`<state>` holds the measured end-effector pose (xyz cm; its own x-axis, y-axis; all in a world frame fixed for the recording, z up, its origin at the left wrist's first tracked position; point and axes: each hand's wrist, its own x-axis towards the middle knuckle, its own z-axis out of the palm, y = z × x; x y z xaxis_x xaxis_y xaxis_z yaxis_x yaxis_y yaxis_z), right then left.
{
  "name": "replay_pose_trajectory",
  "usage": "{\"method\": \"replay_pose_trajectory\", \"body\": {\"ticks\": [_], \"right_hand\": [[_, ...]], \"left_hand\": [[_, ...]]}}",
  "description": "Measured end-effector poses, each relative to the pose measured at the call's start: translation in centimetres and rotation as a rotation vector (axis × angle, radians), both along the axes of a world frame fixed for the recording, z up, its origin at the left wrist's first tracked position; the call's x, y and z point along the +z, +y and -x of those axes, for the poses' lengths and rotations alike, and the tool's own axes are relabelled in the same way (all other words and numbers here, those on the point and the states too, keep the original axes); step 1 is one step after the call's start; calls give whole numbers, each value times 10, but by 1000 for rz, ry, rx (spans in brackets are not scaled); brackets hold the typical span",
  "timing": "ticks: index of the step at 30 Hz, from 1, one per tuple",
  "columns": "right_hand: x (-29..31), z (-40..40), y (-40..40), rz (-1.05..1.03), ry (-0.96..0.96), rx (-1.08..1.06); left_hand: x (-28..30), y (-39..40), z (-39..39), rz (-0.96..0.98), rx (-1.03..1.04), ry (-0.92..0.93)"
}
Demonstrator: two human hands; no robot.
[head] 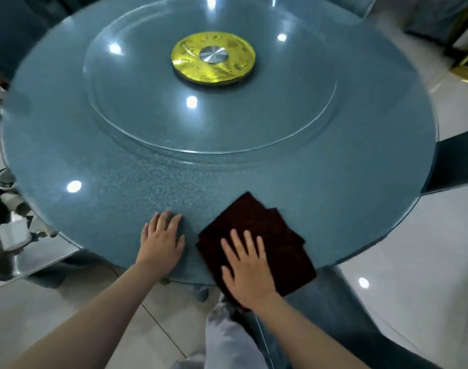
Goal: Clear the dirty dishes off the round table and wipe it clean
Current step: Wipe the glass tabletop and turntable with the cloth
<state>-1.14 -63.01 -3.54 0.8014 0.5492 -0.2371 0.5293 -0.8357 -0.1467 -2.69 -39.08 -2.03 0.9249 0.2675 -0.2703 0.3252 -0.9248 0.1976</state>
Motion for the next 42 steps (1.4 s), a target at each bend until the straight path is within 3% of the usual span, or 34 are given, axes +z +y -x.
{"method": "replay_pose_trajectory", "body": {"ticks": [3, 5, 9, 11, 14, 15, 20, 23, 25, 30, 34, 36, 42], "right_hand": [[-2, -17, 8, -44, 23, 168], [-5, -46, -23, -42, 12, 149], [-13, -119, -125, 49, -81, -393], [-10, -154, -165, 98, -36, -679], [-3, -171, -153, 90, 10, -873], [-2, -166, -131, 93, -19, -800], [-5, -105, 10, -30, -35, -32], [-4, -112, 17, -76, 25, 166], [-10, -142, -12, -55, 4, 94], [-7, -265, -115, 79, -58, -521], [-4, -324, -113, 70, -13, -849], [-7, -328, -65, 45, -25, -825], [-7, -260, 89, 3, -56, -239]], "left_hand": [[-4, 6, -18, -22, 30, -22], [-8, 12, -29, -19, 76, -7], [-20, 17, -37, -45, 133, 12], [-24, 16, -36, -53, 140, -18], [-25, 14, -33, -68, 142, -33], [-25, 15, -33, -71, 142, -32], [-23, 15, -33, -83, 135, -29], [-21, 15, -34, -91, 137, -27], [-21, 15, -34, -91, 144, -22], [-22, 15, -35, -95, 141, -24], [-24, 16, -35, -93, 130, -45], [-23, 17, -34, -91, 125, -55], [-23, 15, -33, -92, 108, -71]]}}
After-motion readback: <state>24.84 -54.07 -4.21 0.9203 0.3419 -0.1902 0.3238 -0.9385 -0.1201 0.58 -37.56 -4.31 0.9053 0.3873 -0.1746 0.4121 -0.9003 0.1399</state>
